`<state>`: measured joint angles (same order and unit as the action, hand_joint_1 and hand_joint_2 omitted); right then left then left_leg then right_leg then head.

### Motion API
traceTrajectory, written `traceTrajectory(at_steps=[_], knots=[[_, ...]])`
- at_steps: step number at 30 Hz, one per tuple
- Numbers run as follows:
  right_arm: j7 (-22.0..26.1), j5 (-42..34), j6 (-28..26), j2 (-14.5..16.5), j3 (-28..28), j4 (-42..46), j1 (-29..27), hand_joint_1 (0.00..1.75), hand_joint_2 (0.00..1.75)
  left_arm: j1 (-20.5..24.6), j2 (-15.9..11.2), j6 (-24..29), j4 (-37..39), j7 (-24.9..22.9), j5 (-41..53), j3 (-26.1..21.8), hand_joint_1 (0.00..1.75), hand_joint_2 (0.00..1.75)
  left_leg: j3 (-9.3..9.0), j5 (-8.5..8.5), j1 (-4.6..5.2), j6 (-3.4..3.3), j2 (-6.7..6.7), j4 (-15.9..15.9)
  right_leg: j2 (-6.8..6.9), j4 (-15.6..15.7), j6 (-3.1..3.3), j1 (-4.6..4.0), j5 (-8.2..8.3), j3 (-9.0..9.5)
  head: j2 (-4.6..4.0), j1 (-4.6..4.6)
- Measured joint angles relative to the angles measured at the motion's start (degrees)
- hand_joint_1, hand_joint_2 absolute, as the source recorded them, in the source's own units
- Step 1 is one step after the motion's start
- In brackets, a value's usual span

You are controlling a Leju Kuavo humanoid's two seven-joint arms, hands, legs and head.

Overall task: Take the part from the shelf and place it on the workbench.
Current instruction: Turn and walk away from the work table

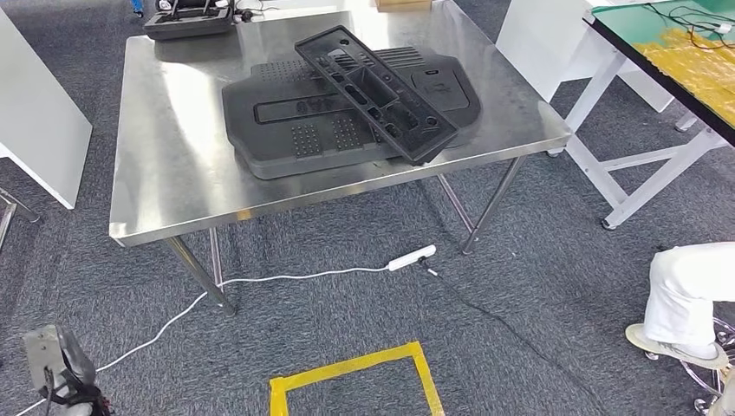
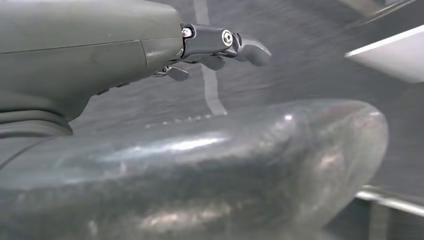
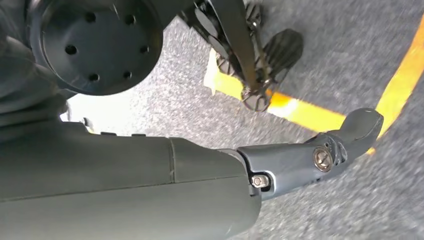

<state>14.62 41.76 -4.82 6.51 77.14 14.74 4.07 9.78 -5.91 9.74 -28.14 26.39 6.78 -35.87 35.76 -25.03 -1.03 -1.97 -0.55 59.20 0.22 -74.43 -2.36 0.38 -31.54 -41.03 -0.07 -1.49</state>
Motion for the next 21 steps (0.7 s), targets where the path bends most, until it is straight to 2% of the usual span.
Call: traceTrajectory(at_steps=[1, 2, 4, 5, 6, 8, 9, 10, 11, 13, 14, 15, 16, 18, 19, 20, 21], knots=[[-0.7, 1.0, -0.5, 0.2, -0.1, 0.0, 0.0, 0.00, 0.00, -0.6, 0.5, 0.3, 1.4, -1.4, -0.1, -0.5, 0.00, 0.00, 0.42, 0.30, 0.08, 0.05, -0.33, 0.0, -0.20, 1.7, -0.28, -0.05, 0.97, 1.75, 0.00, 0.01], [-1.5, 2.2, -1.1, 0.4, -0.3, -0.1, 0.0, 0.00, 0.00, -1.1, 1.1, 0.5, 2.8, -3.2, -0.3, -1.0, 0.00, 0.00, 0.77, 0.65, 0.16, 0.15, -0.76, 0.0, -0.73, 5.2, -0.32, -0.15, 2.15, 4.43, 0.00, 0.01], [-3.6, 4.8, -2.1, 0.8, -1.2, -0.2, -0.1, 0.00, 0.00, -2.2, 2.7, 1.2, 5.9, -7.5, -0.5, -2.0, 0.00, 0.00, 1.32, 1.36, 0.22, 0.45, -1.35, 0.0, -2.97, 13.6, 0.55, -0.32, 2.93, 10.38, 0.00, -0.09], [-4.8, 6.0, -2.5, 1.0, -1.8, -0.3, -0.1, 0.00, 0.00, -2.9, 3.6, 1.7, 7.4, -10.2, -0.4, -2.4, 0.00, 0.00, 1.48, 1.78, 0.20, 0.71, -1.65, -0.1, -3.82, 16.4, 1.00, -0.45, 2.77, 12.26, 0.00, -0.10], [-6.0, 7.2, -2.9, 1.3, -2.4, -0.5, -0.2, 0.00, 0.00, -3.6, 4.6, 2.3, 8.8, -13.1, -0.1, -2.7, 0.00, 0.00, 1.59, 2.21, 0.08, 1.04, -1.99, -0.2, -4.16, 18.0, 1.33, -0.56, 2.46, 13.13, 0.00, -0.08], [-8.4, 9.6, -3.2, 1.9, -3.7, -0.8, -0.3, 0.00, 0.00, -5.2, 6.3, 3.8, 11.0, -19.8, 1.1, -2.9, 0.00, 0.00, 1.71, 2.96, -0.02, 1.78, -2.68, -0.6, -3.01, 18.9, 1.62, -0.39, 2.86, 13.26, 0.00, -0.01], [-9.6, 11.1, -3.2, 2.2, -4.5, -0.9, -0.3, 0.00, 0.00, -5.8, 7.0, 4.7, 11.9, -23.2, 2.0, -3.0, 0.00, 0.00, 1.98, 2.52, 0.00, 2.00, -2.45, -0.2, -2.26, 19.4, 1.94, -0.14, 3.23, 13.39, 0.00, -0.04], [-10.8, 12.8, -3.2, 2.5, -5.5, -1.1, -0.4, 0.00, 0.00, -6.2, 7.8, 5.3, 12.7, -26.6, 3.3, -2.9, 0.00, 0.00, 2.56, 1.21, 0.05, 2.17, -1.89, 1.1, -1.48, 19.8, 2.25, 0.13, 3.62, 13.58, 0.00, -0.21], [-11.8, 14.6, -2.9, 2.7, -6.6, -1.3, -0.5, 0.00, 0.00, -6.5, 8.5, 5.7, 13.5, -29.6, 4.9, -2.6, 0.00, 0.00, 3.53, -0.89, 0.00, 2.30, -1.09, 3.7, -0.69, 20.0, 2.46, 0.33, 3.91, 13.74, 0.00, -0.38], [-13.9, 18.5, -1.9, 3.0, -9.1, -1.6, -0.7, 0.00, 0.00, -6.8, 9.6, 5.2, 14.6, -34.3, 9.2, -1.4, 0.00, 0.00, 5.87, -5.28, -0.17, 2.86, -0.20, 10.9, 0.93, 19.9, 2.57, 0.25, 4.11, 13.36, 0.00, -0.62], [-14.8, 20.4, -1.2, 3.0, -10.4, -1.7, -0.8, 0.00, 0.00, -6.9, 10.0, 4.3, 15.0, -35.6, 11.9, -0.3, 0.00, 0.00, 6.50, -6.27, -0.31, 3.19, -0.01, 13.6, 1.70, 19.8, 2.51, 0.25, 4.15, 13.12, 0.00, -0.63], [-15.7, 22.1, -0.4, 3.1, -11.8, -1.9, -0.9, 0.00, 0.00, -7.2, 10.4, 3.1, 15.3, -36.2, 15.1, 1.2, 0.00, 0.00, 6.20, -6.21, -0.50, 3.54, 0.22, 14.6, 2.47, 19.7, 2.46, 0.32, 4.16, 12.91, 0.00, -0.63], [-16.4, 23.6, 0.3, 3.1, -13.2, -2.0, -0.9, 0.00, 0.00, -7.4, 10.8, 1.9, 15.5, -36.3, 18.2, 3.1, 0.00, 0.00, 4.69, -5.22, -0.76, 3.88, 0.62, 13.1, 3.19, 19.5, 2.40, 0.45, 4.14, 12.75, 0.00, -0.66], [-17.5, 26.0, 1.7, 3.2, -15.9, -2.3, -0.9, 0.00, 0.00, -7.5, 11.5, -0.1, 15.8, -35.0, 24.1, 7.3, 0.00, 0.00, -0.33, -3.05, -1.14, 4.57, 2.49, 6.0, 4.43, 19.0, 1.94, 0.56, 3.90, 12.83, 0.00, -0.70], [-17.8, 26.9, 2.3, 3.2, -17.1, -2.4, -0.9, 0.00, 0.00, -7.5, 11.9, -0.7, 15.9, -33.9, 26.6, 9.4, 0.00, 0.00, -2.17, -2.26, -1.10, 4.49, 3.37, 3.2, 4.89, 18.6, 1.54, 0.52, 3.75, 12.69, 0.00, -0.79], [-18.1, 27.6, 2.8, 3.2, -18.1, -2.5, -0.9, 0.00, 0.00, -7.4, 12.2, -1.1, 16.0, -32.7, 28.8, 11.6, 0.00, 0.00, -3.12, -2.14, -0.95, 4.21, 4.00, 1.6, 5.27, 18.2, 1.13, 0.32, 3.58, 12.73, 0.00, -0.80], [-18.3, 28.4, 3.4, 3.1, -19.1, -2.6, -0.9, 0.00, 0.00, -7.4, 12.5, -1.5, 16.1, -31.7, 30.8, 13.6, 0.00, 0.00, -3.16, -2.42, -0.71, 3.64, 4.09, 1.2, 5.62, 17.9, 0.75, 0.15, 3.53, 12.66, 0.00, -0.85]])
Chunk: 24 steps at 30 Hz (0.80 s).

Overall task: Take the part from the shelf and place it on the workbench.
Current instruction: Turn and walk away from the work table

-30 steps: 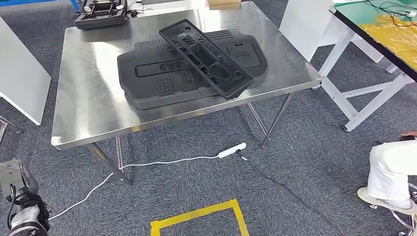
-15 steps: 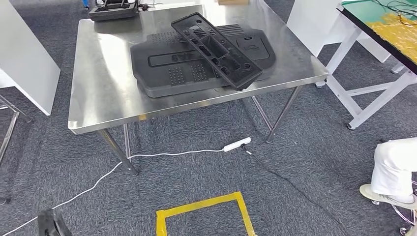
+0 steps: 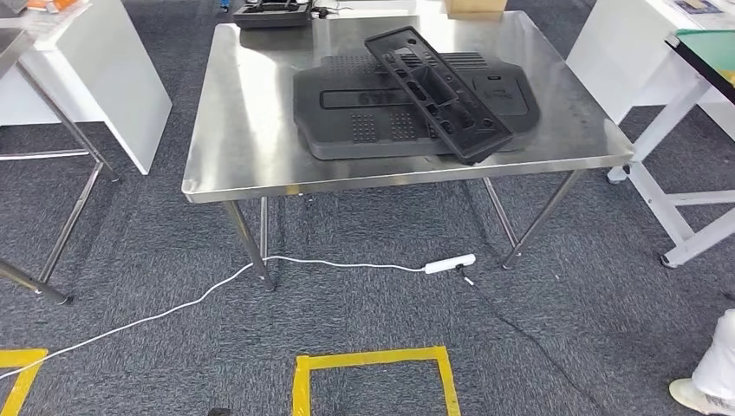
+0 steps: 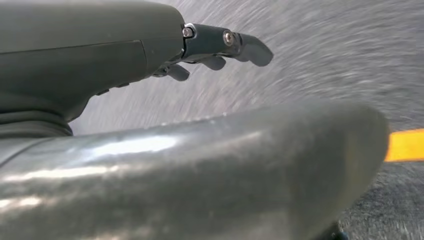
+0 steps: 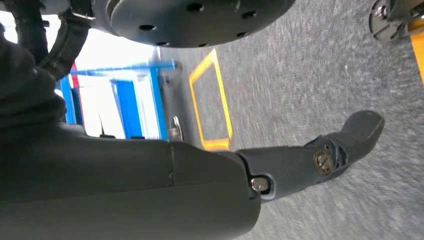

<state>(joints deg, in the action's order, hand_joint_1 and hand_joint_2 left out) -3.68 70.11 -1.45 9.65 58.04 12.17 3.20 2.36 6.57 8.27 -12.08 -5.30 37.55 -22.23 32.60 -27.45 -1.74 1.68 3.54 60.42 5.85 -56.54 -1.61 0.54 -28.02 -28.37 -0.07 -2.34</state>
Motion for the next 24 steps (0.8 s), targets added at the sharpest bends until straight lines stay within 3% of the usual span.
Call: traceTrajectory(at_steps=[2, 4, 6, 8, 9, 10, 11, 14, 15, 17, 18, 20, 22, 24], knots=[[-0.3, 1.4, 1.1, -0.1, -1.8, -0.1, 0.1, 0.00, 0.00, 0.0, 0.2, -0.3, 0.3, 1.2, 2.4, 3.8, 0.00, 0.00, 0.56, 0.13, 0.10, -1.28, -1.11, -0.1, 0.60, -0.2, -0.60, -0.01, -0.07, 0.04, 0.00, 0.12], [-0.4, 2.5, 2.2, -0.2, -3.5, -0.2, 0.1, 0.00, 0.00, 0.0, 0.2, 0.1, 0.4, 0.8, 3.2, 6.4, 0.00, 0.00, 1.12, 0.57, 0.03, -2.32, -2.30, -0.4, -1.02, -2.0, -0.88, 0.20, -1.43, -1.01, 0.00, 0.31], [-0.5, 3.2, 3.1, -0.4, -4.7, -0.3, 0.0, 0.00, 0.00, 0.1, 0.2, 1.2, 0.5, -0.2, 3.4, 7.8, 0.00, 0.00, 1.88, 1.15, 0.07, -3.15, -3.45, -0.5, -4.01, -8.4, -0.49, 0.30, -4.86, -4.04, 0.00, 0.54], [-0.5, 3.7, 3.9, -0.6, -5.6, -0.3, -0.2, 0.00, 0.00, 0.0, -0.1, 2.2, 0.5, -1.0, 3.4, 8.5, 0.00, 0.00, 2.73, 1.70, 0.29, -3.64, -4.88, -0.5, -5.31, -15.8, -0.21, 0.29, -7.77, -7.46, 0.00, 0.63], [-0.5, 3.8, 4.2, -0.7, -5.9, -0.4, -0.3, 0.00, 0.00, 0.0, -0.2, 2.5, 0.5, -1.1, 3.3, 8.7, 0.00, 0.00, 3.06, 1.97, 0.41, -3.74, -5.72, -0.5, -5.49, -17.2, -0.34, 0.28, -8.00, -8.08, 0.00, 0.63], [-0.5, 3.9, 4.4, -0.9, -6.3, -0.4, -0.4, 0.00, 0.00, -0.1, -0.3, 2.7, 0.5, -1.1, 3.3, 8.8, 0.00, 0.00, 3.30, 2.25, 0.50, -3.72, -6.56, -0.5, -5.65, -16.3, -0.60, 0.27, -7.23, -7.56, 0.00, 0.64], [-0.5, 4.0, 4.5, -1.0, -6.6, -0.4, -0.5, 0.00, 0.00, -0.2, -0.4, 2.7, 0.5, -0.9, 3.3, 8.9, 0.00, 0.00, 3.50, 2.53, 0.55, -3.63, -7.41, -0.5, -6.01, -13.3, -0.87, 0.26, -5.79, -6.02, 0.00, 0.65], [-0.4, 4.2, 4.9, -1.4, -7.3, -0.4, -0.5, 0.00, 0.00, -0.1, -0.4, 1.8, 0.6, 0.2, 3.0, 9.2, 0.00, 0.00, 4.12, 3.42, 0.71, -2.94, -9.59, -0.4, -9.53, -2.4, -0.71, 0.11, -2.13, -0.72, 0.00, 0.70], [-0.4, 4.2, 5.1, -1.5, -7.4, -0.4, -0.5, 0.00, 0.00, -0.1, -0.4, 1.2, 0.6, 0.5, 2.7, 9.3, 0.00, 0.00, 4.28, 3.73, 0.72, -2.56, -10.17, -0.5, -10.24, -0.9, -0.44, -0.03, -1.77, -0.10, 0.00, 0.71], [-0.6, 4.4, 5.6, -1.7, -7.6, -0.5, -0.5, 0.00, 0.00, -0.3, -0.3, 0.1, 0.8, 0.9, 2.4, 9.3, 0.00, 0.00, 4.47, 4.46, 0.70, -1.65, -11.40, -1.0, -9.33, -0.3, 0.10, -0.21, -1.33, -0.06, 0.00, 0.70], [-0.7, 4.5, 5.8, -1.8, -7.7, -0.5, -0.5, 0.00, 0.00, -0.5, -0.4, -0.2, 0.9, 0.9, 2.3, 9.3, 0.00, 0.00, 4.70, 4.44, 0.71, -1.35, -11.23, -1.0, -8.60, 0.0, 0.41, -0.04, -0.96, 0.10, 0.00, 0.67], [-0.9, 4.6, 5.9, -2.0, -7.8, -0.5, -0.6, 0.00, 0.00, -0.7, -0.4, 0.0, 1.0, 0.5, 2.4, 9.4, 0.00, 0.00, 6.19, 2.21, 0.91, -1.03, -8.62, 1.9, -6.98, 0.6, 1.05, 0.40, -0.22, 0.25, 0.00, 0.27], [-1.0, 4.9, 5.7, -2.3, -8.0, -0.5, -1.0, 0.00, 0.00, -0.7, -0.4, 0.7, 1.0, -0.1, 2.6, 9.4, 0.00, 0.00, 8.95, -2.16, 0.93, -0.80, -5.14, 9.0, -5.18, 0.6, 1.39, 0.33, 0.02, 0.15, 0.00, -0.11], [-1.0, 5.4, 5.7, -2.5, -8.2, -0.5, -1.3, 0.00, 0.00, -0.8, -0.4, 1.1, 1.0, -0.5, 2.7, 9.4, 0.00, 0.00, 10.38, -4.34, 0.74, -0.38, -3.95, 14.2, -3.31, 0.5, 1.43, 0.18, 0.04, -0.13, 0.00, -0.15]])
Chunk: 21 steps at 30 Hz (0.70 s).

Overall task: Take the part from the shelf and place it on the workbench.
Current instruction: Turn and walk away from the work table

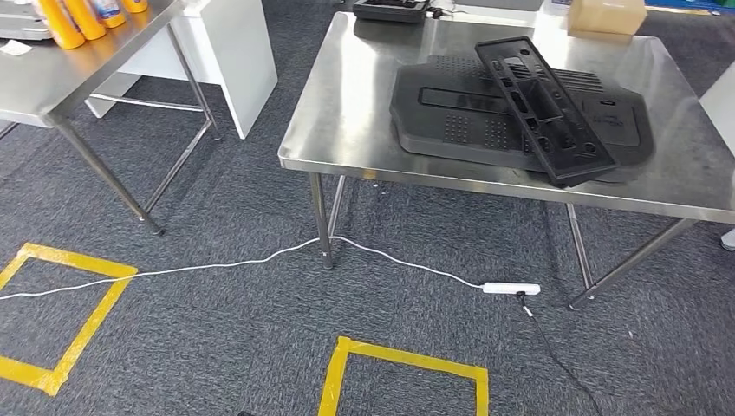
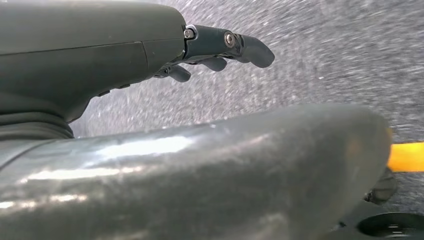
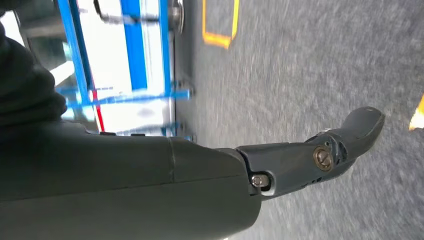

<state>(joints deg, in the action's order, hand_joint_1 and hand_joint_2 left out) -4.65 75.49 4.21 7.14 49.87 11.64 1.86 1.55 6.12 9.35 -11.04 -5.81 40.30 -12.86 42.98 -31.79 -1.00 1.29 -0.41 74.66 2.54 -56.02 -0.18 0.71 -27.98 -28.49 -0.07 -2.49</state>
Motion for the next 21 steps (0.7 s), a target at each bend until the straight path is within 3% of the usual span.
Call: traceTrajectory(at_steps=[1, 3, 5, 6, 8, 9, 11, 13, 15, 16, 17, 19, 21], knots=[[0.0, 0.3, 0.0, -0.1, -0.1, 0.0, -0.1, 0.00, 0.00, -0.1, 0.0, 0.0, 0.0, -0.1, 0.0, 0.0, 0.00, 0.00, -0.84, 0.44, -0.16, 0.20, 0.30, -0.4, 0.84, -0.1, -0.02, 0.01, -0.03, -0.14, 0.00, -0.03], [0.1, 0.6, 0.0, -0.1, -0.4, 0.0, 0.0, 0.00, 0.00, -0.2, 0.0, -0.2, 0.0, -0.1, -0.1, 0.0, 0.00, 0.00, -5.35, 2.91, -0.53, 0.56, 1.80, -7.1, 2.26, -0.5, -0.28, 0.11, -0.28, -0.17, 0.00, -0.03], [0.2, 0.8, -0.1, -0.3, -0.7, 0.0, 0.1, 0.00, 0.00, 0.0, 0.0, -0.7, 0.0, -0.1, -0.3, 0.0, 0.00, 0.00, -8.89, 4.31, -0.49, 0.25, 3.85, -13.0, 3.34, -1.0, -0.89, -0.23, -0.67, -0.09, 0.00, -0.04], [0.2, 0.9, -0.1, -0.4, -0.8, 0.0, 0.1, 0.00, 0.00, 0.0, 0.0, -1.1, 0.0, -0.1, -0.3, 0.0, 0.00, 0.00, -9.39, 4.37, -0.35, -0.14, 4.32, -14.1, 3.77, -1.2, -1.23, -0.43, -0.79, 0.06, 0.00, 0.00], [0.0, 1.1, -0.1, -0.4, -1.1, -0.1, 0.2, 0.00, 0.00, 0.0, 0.1, -1.3, 0.0, -0.1, -0.1, 0.0, 0.00, 0.00, -8.93, 4.65, -0.08, -1.17, 3.29, -14.1, 4.65, -1.2, -1.82, -0.53, -0.76, 0.19, 0.00, 0.10], [-0.2, 1.2, -0.1, -0.5, -1.2, -0.1, 0.3, 0.00, 0.00, -0.1, 0.1, -1.3, 0.0, -0.2, 0.0, 0.0, 0.00, 0.00, -8.73, 4.90, -0.11, -1.61, 2.68, -14.3, 4.44, -1.4, -2.12, -0.45, -0.91, 0.17, 0.00, 0.13], [-0.5, 1.3, 0.0, -0.5, -1.3, -0.1, 0.2, 0.00, 0.00, 0.0, 0.0, -1.3, 0.0, -0.7, 0.4, 0.0, 0.00, 0.00, -8.29, 5.51, -0.28, -2.55, 1.40, -14.6, 1.88, -3.9, -2.24, -0.26, -2.69, -1.16, 0.00, 0.30], [-0.7, 1.2, 0.1, -0.5, -1.3, -0.1, 0.0, 0.00, 0.00, 0.1, 0.0, -1.6, 0.0, -1.4, 0.7, 0.0, 0.00, 0.00, -7.61, 6.04, -0.29, -3.26, -0.02, -14.7, -1.26, -11.0, -1.77, -0.09, -6.31, -4.55, 0.00, 0.53], [-0.7, 1.3, 0.2, -0.5, -1.3, -0.2, -0.1, 0.00, 0.00, 0.1, -0.1, -2.6, 0.0, -1.9, 0.2, -0.1, 0.00, 0.00, -6.91, 6.53, -0.19, -3.51, -1.73, -14.7, -2.15, -17.5, -1.70, -0.06, -8.61, -7.64, 0.00, 0.60], [-0.7, 1.3, 0.2, -0.5, -1.3, -0.2, -0.1, 0.00, 0.00, 0.1, -0.1, -3.1, 0.0, -2.2, -0.2, -0.2, 0.00, 0.00, -6.68, 6.77, -0.17, -3.47, -2.59, -14.7, -2.30, -17.8, -1.97, -0.05, -8.39, -7.81, 0.00, 0.60], [-0.8, 1.4, 0.2, -0.5, -1.3, -0.2, -0.1, 0.00, 0.00, 0.0, -0.1, -3.4, 0.0, -2.3, -0.4, -0.3, 0.00, 0.00, -6.49, 7.03, -0.18, -3.33, -3.47, -14.7, -2.53, -15.9, -2.36, -0.02, -7.29, -6.85, 0.00, 0.60], [-0.8, 1.5, 0.2, -0.5, -1.3, -0.2, -0.1, 0.00, 0.00, 0.0, -0.1, -3.4, 0.0, -2.3, -0.6, -0.5, 0.00, 0.00, -6.17, 7.59, -0.18, -2.85, -5.15, -14.6, -4.34, -7.6, -2.89, 0.08, -4.11, -2.76, 0.00, 0.65], [-0.8, 1.5, 0.2, -0.6, -1.3, -0.2, 0.0, 0.00, 0.00, 0.0, -0.1, -3.1, 0.0, -2.3, -0.6, -0.7, 0.00, 0.00, -5.90, 8.11, -0.03, -2.15, -6.46, -14.7, -5.95, -2.0, -2.49, -0.02, -2.28, -0.19, 0.00, 0.68]])
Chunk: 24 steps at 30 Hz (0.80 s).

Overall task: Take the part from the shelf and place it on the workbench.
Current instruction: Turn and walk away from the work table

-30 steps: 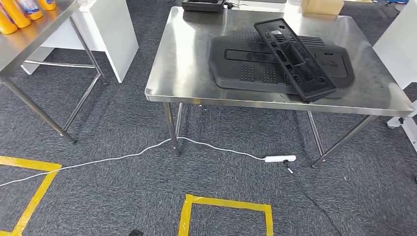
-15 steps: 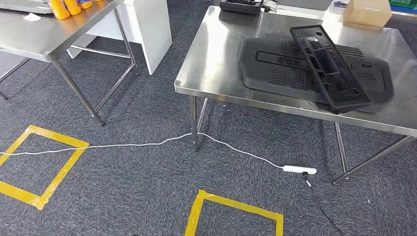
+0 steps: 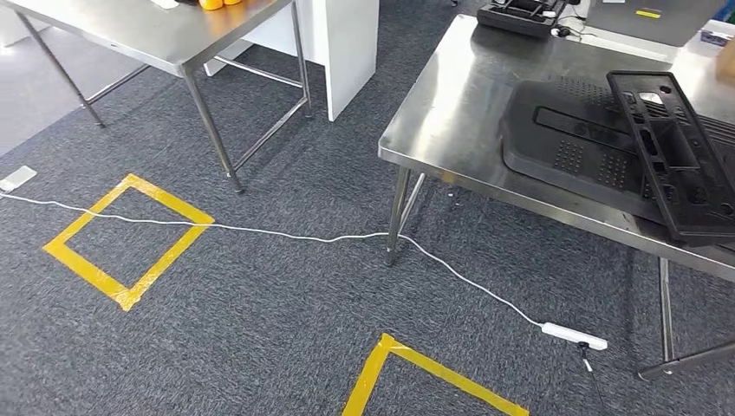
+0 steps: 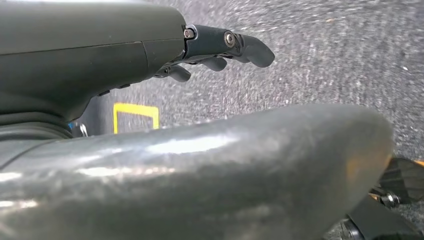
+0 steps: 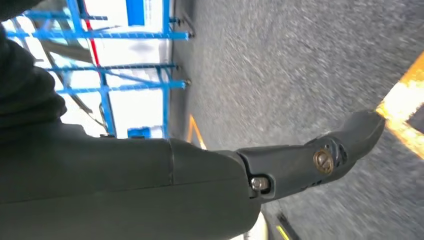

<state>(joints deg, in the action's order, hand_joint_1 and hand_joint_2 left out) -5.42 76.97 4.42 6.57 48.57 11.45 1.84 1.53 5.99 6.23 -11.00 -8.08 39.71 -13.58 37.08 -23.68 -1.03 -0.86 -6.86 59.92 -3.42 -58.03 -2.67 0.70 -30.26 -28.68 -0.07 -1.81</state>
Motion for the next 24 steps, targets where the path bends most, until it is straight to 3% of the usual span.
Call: traceTrajectory(at_steps=[1, 3, 5, 7, 9, 10, 11, 12, 14, 15, 16, 18, 19, 21, 22, 24], knots=[[0.0, 0.0, 0.0, 0.0, 0.0, 0.0, 0.1, 0.00, 0.00, 0.0, 0.0, 0.1, 0.0, 0.0, 0.0, 0.0, 0.00, 0.00, 0.08, 0.27, 0.07, 0.39, -0.46, -0.2, -0.16, 0.7, 0.38, -0.15, 0.20, 0.16, 0.00, 0.02], [0.0, 0.0, 0.0, 0.1, 0.0, 0.0, 0.2, 0.00, 0.00, -0.3, -0.1, 0.3, 0.1, -0.1, 0.2, -0.1, 0.00, 0.00, 0.30, 0.90, 0.03, 1.15, -1.22, -0.7, 1.04, 0.8, 1.20, -0.16, 0.81, 0.02, 0.00, 0.03], [0.0, 0.1, 0.0, 0.1, 0.0, 0.0, 0.2, 0.00, 0.00, -0.5, -0.2, 0.3, 0.2, -0.2, 0.2, -0.2, 0.00, 0.00, 1.31, -0.34, 0.07, 1.56, 0.91, 0.9, 2.43, 1.1, 2.11, 0.18, 1.47, 0.03, 0.00, -0.15], [0.0, 0.1, 0.0, 0.1, 0.0, 0.0, 0.0, 0.00, 0.00, -0.4, -0.3, 0.1, 0.2, -0.2, 0.0, -0.3, 0.00, 0.00, 3.78, -4.48, 0.11, 1.81, 4.75, 7.0, 3.99, 1.2, 2.66, 0.17, 1.79, -0.01, 0.00, -0.53], [0.0, 0.2, 0.0, 0.1, 0.0, 0.0, -0.3, 0.00, 0.00, -0.2, -0.3, -0.1, 0.3, -0.1, 0.1, -0.4, 0.00, 0.00, 6.04, -7.86, 0.01, 2.20, 6.37, 13.7, 5.83, 1.1, 2.77, -0.06, 1.84, -0.14, 0.00, -0.71], [0.1, 0.2, 0.0, 0.1, 0.0, 0.0, -0.4, 0.00, 0.00, -0.2, -0.3, -0.1, 0.3, 0.0, 0.1, -0.5, 0.00, 0.00, 6.05, -8.10, -0.06, 2.35, 6.63, 14.9, 6.76, 1.1, 2.76, -0.11, 1.83, -0.15, 0.00, -0.72], [0.1, 0.2, 0.1, 0.1, 0.0, 0.0, -0.3, 0.00, 0.00, -0.2, -0.3, -0.2, 0.3, 0.0, 0.1, -0.6, 0.00, 0.00, 4.98, -7.30, -0.14, 2.44, 6.90, 13.9, 7.59, 1.1, 2.75, -0.11, 1.80, -0.09, 0.00, -0.73], [0.1, 0.3, 0.1, 0.1, 0.0, 0.0, -0.3, 0.00, 0.00, -0.2, -0.4, -0.2, 0.3, 0.0, 0.1, -0.7, 0.00, 0.00, 2.97, -5.83, -0.20, 2.47, 7.51, 10.9, 8.33, 1.1, 2.68, -0.10, 1.73, 0.03, 0.00, -0.73], [0.1, 0.3, 0.1, 0.2, 0.0, 0.0, -0.1, 0.00, 0.00, -0.1, -0.4, -0.1, 0.3, 0.0, 0.2, -0.8, 0.00, 0.00, -1.30, -3.59, 0.00, 2.25, 10.32, 3.8, 9.64, 0.8, 2.26, -0.37, 1.41, 0.16, 0.00, -0.84], [0.2, 0.4, 0.1, 0.2, 0.0, 0.0, -0.1, 0.00, 0.00, 0.0, -0.4, -0.1, 0.3, 0.1, 0.2, -0.8, 0.00, 0.00, -2.51, -3.16, 0.20, 1.93, 11.34, 1.5, 10.27, 0.8, 1.96, -0.62, 1.23, 0.26, 0.00, -0.84], [0.2, 0.4, 0.1, 0.2, 0.0, 0.0, -0.1, 0.00, 0.00, 0.1, -0.4, 0.0, 0.3, 0.1, 0.2, -0.9, 0.00, 0.00, -2.91, -3.18, 0.46, 1.58, 11.79, 0.4, 10.94, 0.7, 1.68, -0.86, 1.11, 0.33, 0.00, -0.81], [0.2, 0.6, 0.1, 0.1, -0.1, 0.0, 0.0, 0.00, 0.00, 0.2, -0.4, 0.0, 0.3, 0.1, 0.2, -0.9, 0.00, 0.00, -2.59, -2.94, 0.69, 0.74, 10.31, 0.1, 12.15, 0.8, 1.21, -1.01, 1.01, 0.55, 0.00, -0.69], [0.2, 0.6, 0.1, 0.1, -0.1, 0.0, 0.1, 0.00, 0.00, 0.1, -0.4, 0.0, 0.3, 0.1, 0.3, -0.9, 0.00, 0.00, -2.43, -2.72, 0.67, 0.36, 9.51, -0.1, 11.51, 0.5, 0.98, -0.88, 0.69, 0.38, 0.00, -0.64], [0.3, 0.7, 0.1, 0.1, -0.1, 0.0, 0.1, 0.00, 0.00, 0.2, -0.4, 0.0, 0.3, 0.2, 0.3, -0.9, 0.00, 0.00, -2.08, -2.17, 0.43, -0.49, 7.98, -0.4, 7.89, -3.0, 0.96, -0.60, -1.53, -1.28, 0.00, -0.48], [0.4, 0.7, 0.1, 0.1, -0.2, 0.0, 0.0, 0.00, 0.00, 0.3, -0.4, 0.0, 0.3, 0.2, 0.3, -0.9, 0.00, 0.00, -1.79, -1.95, 0.39, -0.82, 7.17, -0.4, 5.73, -6.6, 1.18, -0.46, -3.32, -3.00, 0.00, -0.37], [0.4, 0.7, 0.1, 0.1, -0.3, 0.0, -0.1, 0.00, 0.00, 0.5, -0.4, 0.3, 0.3, 0.2, 0.3, -0.9, 0.00, 0.00, -1.21, -1.54, 0.39, -1.23, 5.39, -0.4, 3.94, -14.2, 1.43, -0.40, -6.22, -6.62, 0.00, -0.28]])
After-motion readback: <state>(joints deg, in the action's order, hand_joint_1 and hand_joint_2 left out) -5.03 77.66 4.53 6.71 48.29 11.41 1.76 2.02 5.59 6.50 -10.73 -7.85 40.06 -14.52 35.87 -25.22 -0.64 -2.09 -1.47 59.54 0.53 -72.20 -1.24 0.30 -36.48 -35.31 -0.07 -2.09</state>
